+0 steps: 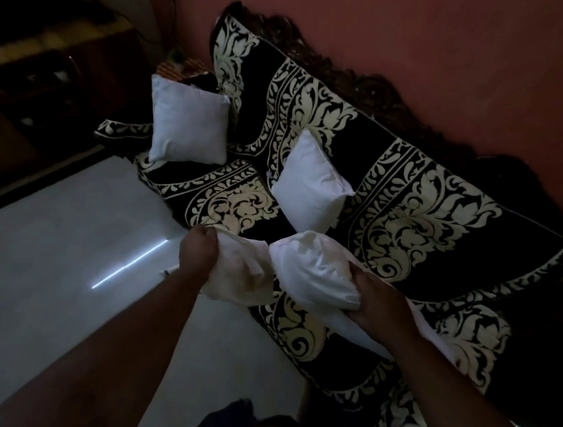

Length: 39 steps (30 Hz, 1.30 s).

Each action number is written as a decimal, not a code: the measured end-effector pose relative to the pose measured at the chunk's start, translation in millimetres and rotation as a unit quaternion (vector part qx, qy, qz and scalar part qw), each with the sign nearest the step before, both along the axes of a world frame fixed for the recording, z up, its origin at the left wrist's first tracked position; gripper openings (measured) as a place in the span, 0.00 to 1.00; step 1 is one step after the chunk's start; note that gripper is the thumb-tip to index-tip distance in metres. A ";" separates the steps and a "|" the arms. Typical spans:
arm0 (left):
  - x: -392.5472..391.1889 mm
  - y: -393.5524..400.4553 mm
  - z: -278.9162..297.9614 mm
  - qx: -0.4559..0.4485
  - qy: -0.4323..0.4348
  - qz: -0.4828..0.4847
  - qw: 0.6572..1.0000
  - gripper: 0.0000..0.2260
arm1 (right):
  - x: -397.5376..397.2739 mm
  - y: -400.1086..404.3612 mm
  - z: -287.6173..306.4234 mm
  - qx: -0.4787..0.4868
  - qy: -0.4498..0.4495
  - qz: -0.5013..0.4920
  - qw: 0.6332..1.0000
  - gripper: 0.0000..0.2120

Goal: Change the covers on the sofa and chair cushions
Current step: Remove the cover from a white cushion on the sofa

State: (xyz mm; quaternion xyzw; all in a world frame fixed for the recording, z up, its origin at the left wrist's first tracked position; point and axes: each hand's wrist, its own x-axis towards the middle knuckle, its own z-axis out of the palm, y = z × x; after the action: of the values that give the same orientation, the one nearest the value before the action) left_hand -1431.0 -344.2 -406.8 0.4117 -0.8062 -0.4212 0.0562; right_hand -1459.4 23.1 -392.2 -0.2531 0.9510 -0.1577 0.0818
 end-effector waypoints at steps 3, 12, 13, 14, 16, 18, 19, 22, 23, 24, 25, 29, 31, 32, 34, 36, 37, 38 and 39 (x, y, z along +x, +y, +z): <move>20.7 -30.0 8.0 -0.010 0.013 -0.004 1.000 0.13 | 34.0 -14.1 13.9 -0.051 0.019 0.009 0.998 0.36; 67.1 -71.6 35.6 -0.069 0.035 0.015 0.997 0.13 | 81.7 -31.7 48.3 -0.078 0.075 0.053 0.993 0.32; 70.6 -74.5 38.9 -0.072 0.037 0.024 0.996 0.12 | 83.1 -30.2 51.2 -0.078 0.083 0.069 0.991 0.31; 73.3 -77.1 42.1 -0.075 0.037 0.033 0.996 0.12 | 83.6 -28.2 54.3 -0.083 0.087 0.078 0.990 0.30; 76.6 -79.6 50.0 -0.084 0.041 0.048 0.995 0.12 | 84.3 -24.9 62.8 -0.116 0.099 0.082 0.985 0.29; 78.2 -77.8 58.5 -0.090 0.044 0.057 0.993 0.12 | 88.3 -23.2 70.9 -0.143 0.144 0.111 0.973 0.25; 78.2 -76.5 61.2 -0.092 0.045 0.058 0.993 0.12 | 91.1 -23.0 74.8 -0.153 0.171 0.128 0.965 0.22; 77.1 -66.7 69.0 -0.090 0.045 0.052 0.994 0.12 | 95.0 -20.9 80.3 -0.158 0.217 0.153 0.951 0.19; 75.8 -61.3 70.5 -0.088 0.047 0.045 0.994 0.12 | 95.5 -17.8 77.4 -0.157 0.216 0.150 0.952 0.21; 74.6 -54.6 73.2 -0.085 0.049 0.032 0.995 0.12 | 95.4 -15.2 73.0 -0.159 0.203 0.147 0.955 0.24; 73.5 -46.3 76.1 -0.085 0.051 0.009 0.995 0.12 | 94.8 -14.0 70.1 -0.159 0.179 0.143 0.960 0.27; 71.3 6.0 94.2 -0.077 0.068 -0.104 0.989 0.10 | 90.9 -18.1 67.3 -0.130 0.129 0.132 0.974 0.44; 72.1 30.7 103.5 -0.068 0.075 -0.141 0.985 0.09 | 89.9 -24.4 69.2 -0.104 0.124 0.142 0.977 0.53; 72.9 40.5 107.7 -0.062 0.080 -0.154 0.983 0.10 | 89.2 -25.8 68.7 -0.086 0.121 0.149 0.978 0.56; 75.7 55.8 116.8 -0.064 0.095 -0.181 0.977 0.10 | 87.2 -26.5 69.6 -0.049 0.105 0.164 0.980 0.56; 78.8 68.0 124.0 -0.082 0.102 -0.213 0.968 0.10 | 85.4 -29.2 67.5 -0.018 0.073 0.182 0.980 0.54; 79.9 74.0 126.8 -0.088 0.105 -0.224 0.965 0.10 | 84.4 -32.6 67.4 -0.002 0.057 0.188 0.981 0.53; 80.8 79.2 130.4 -0.091 0.108 -0.226 0.964 0.11 | 82.7 -36.7 68.9 0.005 0.044 0.190 0.981 0.51; 81.6 83.9 134.9 -0.091 0.112 -0.220 0.965 0.11 | 80.5 -41.4 68.8 -0.001 0.031 0.190 0.981 0.48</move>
State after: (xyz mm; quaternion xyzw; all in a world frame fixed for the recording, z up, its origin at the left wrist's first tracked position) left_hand -1349.4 -260.3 -271.9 0.1676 -0.9005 -0.3911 0.0896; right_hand -1378.9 -18.3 -323.4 -0.4344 0.8874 -0.1318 0.0804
